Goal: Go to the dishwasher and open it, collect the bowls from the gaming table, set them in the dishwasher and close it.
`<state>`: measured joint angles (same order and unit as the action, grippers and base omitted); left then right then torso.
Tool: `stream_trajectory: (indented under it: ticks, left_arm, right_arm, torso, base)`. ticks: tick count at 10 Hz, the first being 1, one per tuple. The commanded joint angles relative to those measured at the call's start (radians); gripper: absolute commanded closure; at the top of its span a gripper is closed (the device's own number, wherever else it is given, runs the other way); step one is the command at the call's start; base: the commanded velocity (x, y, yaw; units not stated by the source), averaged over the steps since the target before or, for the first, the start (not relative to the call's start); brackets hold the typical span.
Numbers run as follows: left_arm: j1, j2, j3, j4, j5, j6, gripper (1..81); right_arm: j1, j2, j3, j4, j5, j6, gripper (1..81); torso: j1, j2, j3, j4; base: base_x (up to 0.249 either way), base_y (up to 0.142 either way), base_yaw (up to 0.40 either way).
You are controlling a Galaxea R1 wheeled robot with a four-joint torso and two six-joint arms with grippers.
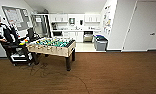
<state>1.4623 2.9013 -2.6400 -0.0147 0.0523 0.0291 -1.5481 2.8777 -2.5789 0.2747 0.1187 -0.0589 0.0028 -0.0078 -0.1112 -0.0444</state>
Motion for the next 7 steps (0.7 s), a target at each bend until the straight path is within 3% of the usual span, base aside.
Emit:
stream_trajectory:
  ticks: [1,7]
  left_arm:
    - [-0.029,-0.014,-0.002,0.002,0.072,0.005,81.1]
    - [-0.029,-0.013,-0.002,0.002,0.07,0.006,81.1]
  right_arm:
    - [0.016,-0.012,0.002,-0.009,-0.076,-0.001,81.1]
    - [0.013,-0.013,0.002,-0.008,-0.076,-0.001,81.1]
  torso:
    - [0.0,0.0,0.0,0.0]
    - [-0.002,-0.001,0.0,0.0]
  base:
    - [0.065,0.0,0.0]
    - [0.12,0.0,0.0]
